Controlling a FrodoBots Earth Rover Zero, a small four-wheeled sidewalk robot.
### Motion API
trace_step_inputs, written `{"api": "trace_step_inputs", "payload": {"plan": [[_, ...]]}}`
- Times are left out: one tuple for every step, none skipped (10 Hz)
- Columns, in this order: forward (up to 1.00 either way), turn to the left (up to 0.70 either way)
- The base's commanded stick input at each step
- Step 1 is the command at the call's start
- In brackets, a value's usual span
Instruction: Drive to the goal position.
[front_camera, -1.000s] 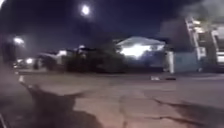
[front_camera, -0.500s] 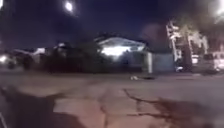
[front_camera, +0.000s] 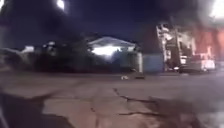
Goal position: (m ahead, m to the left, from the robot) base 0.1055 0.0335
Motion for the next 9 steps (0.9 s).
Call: {"api": "trace_step_inputs", "payload": {"plan": [[0.0, -0.85], [0.0, -0.85], [0.0, -0.85], [0.0, -0.85], [0.0, -0.85], [0.0, -0.85], [0.0, -0.85], [0.0, -0.85], [0.0, -0.85]]}}
